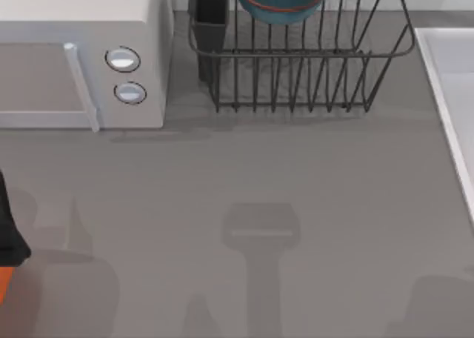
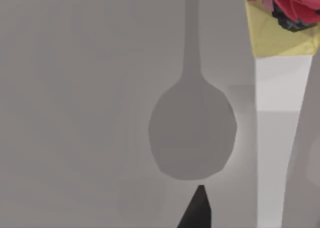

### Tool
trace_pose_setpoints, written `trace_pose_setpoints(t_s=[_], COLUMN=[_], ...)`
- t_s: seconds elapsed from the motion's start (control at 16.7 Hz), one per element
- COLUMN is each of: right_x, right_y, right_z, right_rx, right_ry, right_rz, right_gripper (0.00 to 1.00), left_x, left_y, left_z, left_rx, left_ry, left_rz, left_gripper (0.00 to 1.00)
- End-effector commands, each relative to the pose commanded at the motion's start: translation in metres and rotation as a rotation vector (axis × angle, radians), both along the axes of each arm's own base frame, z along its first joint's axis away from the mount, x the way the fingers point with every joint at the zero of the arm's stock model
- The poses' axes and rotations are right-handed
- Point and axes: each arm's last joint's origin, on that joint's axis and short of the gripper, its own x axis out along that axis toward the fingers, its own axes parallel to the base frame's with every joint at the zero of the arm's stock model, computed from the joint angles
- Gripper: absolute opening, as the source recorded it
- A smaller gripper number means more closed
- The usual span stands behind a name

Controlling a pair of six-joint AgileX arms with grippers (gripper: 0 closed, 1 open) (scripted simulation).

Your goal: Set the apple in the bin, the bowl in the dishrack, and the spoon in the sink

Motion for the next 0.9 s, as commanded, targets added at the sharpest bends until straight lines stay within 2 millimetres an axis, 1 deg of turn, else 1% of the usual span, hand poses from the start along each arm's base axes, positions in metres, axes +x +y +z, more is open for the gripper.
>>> trace_pose_setpoints(t_s=[0.3, 0.42, 0.48, 0.54, 0.66, 0.78, 0.9], right_x=[0.0, 0.007, 0.013, 0.022, 0.046, 0.078, 0.117], right_y=[0.0, -0.002, -0.003, -0.005, -0.01, -0.016, -0.02], right_z=[-0.001, 0.001, 0.003, 0.005, 0.01, 0.017, 0.024], right_rx=[0.001, 0.006, 0.01, 0.015, 0.025, 0.032, 0.031], right_ry=[0.004, 0.015, 0.024, 0.037, 0.064, 0.086, 0.091], right_rz=[-0.001, 0.005, 0.009, 0.015, 0.029, 0.042, 0.052], right_gripper=[0.0, 0.0, 0.0, 0.0, 0.0, 0.0, 0.0], left_x=[0.0, 0.0, 0.0, 0.0, 0.0, 0.0, 0.0], left_y=[0.0, 0.0, 0.0, 0.0, 0.0, 0.0, 0.0], left_z=[0.0, 0.0, 0.0, 0.0, 0.0, 0.0, 0.0], left_rx=[0.0, 0.0, 0.0, 0.0, 0.0, 0.0, 0.0], left_ry=[0.0, 0.0, 0.0, 0.0, 0.0, 0.0, 0.0], left_rz=[0.0, 0.0, 0.0, 0.0, 0.0, 0.0, 0.0], left_gripper=[1.0, 1.0, 1.0, 1.0, 1.0, 1.0, 1.0])
